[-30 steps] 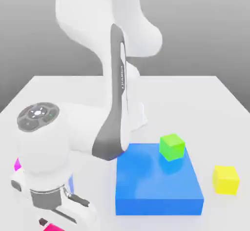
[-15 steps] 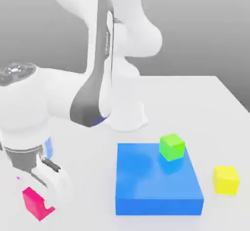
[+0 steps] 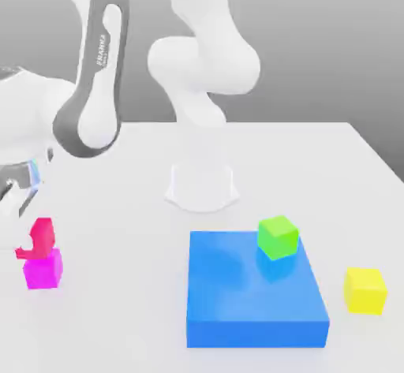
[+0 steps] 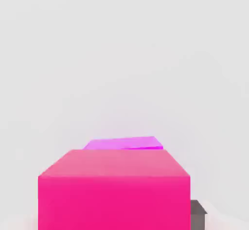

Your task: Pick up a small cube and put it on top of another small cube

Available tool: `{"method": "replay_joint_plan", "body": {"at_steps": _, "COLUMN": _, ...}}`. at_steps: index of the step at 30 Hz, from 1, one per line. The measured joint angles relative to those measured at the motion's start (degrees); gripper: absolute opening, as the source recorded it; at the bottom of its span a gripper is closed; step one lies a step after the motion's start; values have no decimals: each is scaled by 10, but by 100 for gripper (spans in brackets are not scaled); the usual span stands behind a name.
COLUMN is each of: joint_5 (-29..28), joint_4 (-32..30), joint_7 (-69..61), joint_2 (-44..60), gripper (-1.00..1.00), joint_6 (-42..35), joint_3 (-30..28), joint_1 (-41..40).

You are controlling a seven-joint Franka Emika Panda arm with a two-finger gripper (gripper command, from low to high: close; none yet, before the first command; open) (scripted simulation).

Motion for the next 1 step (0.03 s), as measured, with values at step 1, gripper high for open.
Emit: {"method": "replay_joint_plan", "body": {"at_steps": 1, "joint_5": 0, "joint_4": 0, "joint_7": 0, "joint_2": 0, "gripper": 100, "joint_6": 0, "joint_3": 0, "joint_1": 0}}
